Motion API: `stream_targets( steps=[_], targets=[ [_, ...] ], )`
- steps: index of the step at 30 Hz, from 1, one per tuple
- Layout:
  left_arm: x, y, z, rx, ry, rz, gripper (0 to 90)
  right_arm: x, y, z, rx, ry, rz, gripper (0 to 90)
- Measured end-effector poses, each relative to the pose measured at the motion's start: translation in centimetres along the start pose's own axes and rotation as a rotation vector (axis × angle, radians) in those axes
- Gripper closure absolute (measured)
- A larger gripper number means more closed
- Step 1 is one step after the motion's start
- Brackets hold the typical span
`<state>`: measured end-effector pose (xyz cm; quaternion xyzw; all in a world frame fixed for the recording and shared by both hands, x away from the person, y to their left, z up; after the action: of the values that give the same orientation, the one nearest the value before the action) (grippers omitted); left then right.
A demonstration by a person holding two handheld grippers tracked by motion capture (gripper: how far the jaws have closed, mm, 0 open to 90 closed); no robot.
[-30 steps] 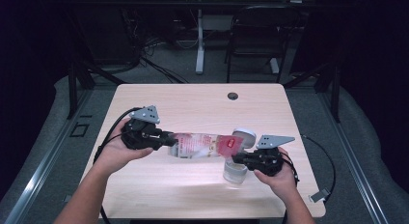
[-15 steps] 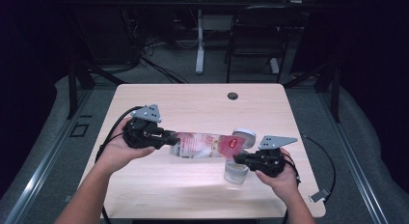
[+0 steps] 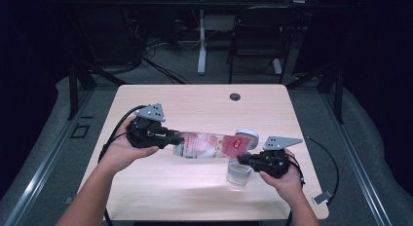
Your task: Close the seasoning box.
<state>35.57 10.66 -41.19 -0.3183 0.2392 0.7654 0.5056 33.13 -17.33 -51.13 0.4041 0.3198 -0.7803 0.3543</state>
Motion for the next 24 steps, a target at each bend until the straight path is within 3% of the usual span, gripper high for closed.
stream_targets(
  steps=[24],
  targets=[
    [-1.9,0.7,0.0,-0.001,0.013,-0.018,77.0,0.4,0.5,0.5,0.001,0.012,-0.006,84.3]
  ],
)
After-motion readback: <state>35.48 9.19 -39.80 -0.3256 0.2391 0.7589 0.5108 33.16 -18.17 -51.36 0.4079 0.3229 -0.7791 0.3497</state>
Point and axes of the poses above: each handheld gripper's, and its own axes: z roughly backward along the jaws, x roughly out of its underside, y roughly to its right, the point moved 6 cm from there along -z, roughly forward along the jaws, and after that the axes turned 1 degree about -x, right-handed, at the moved point
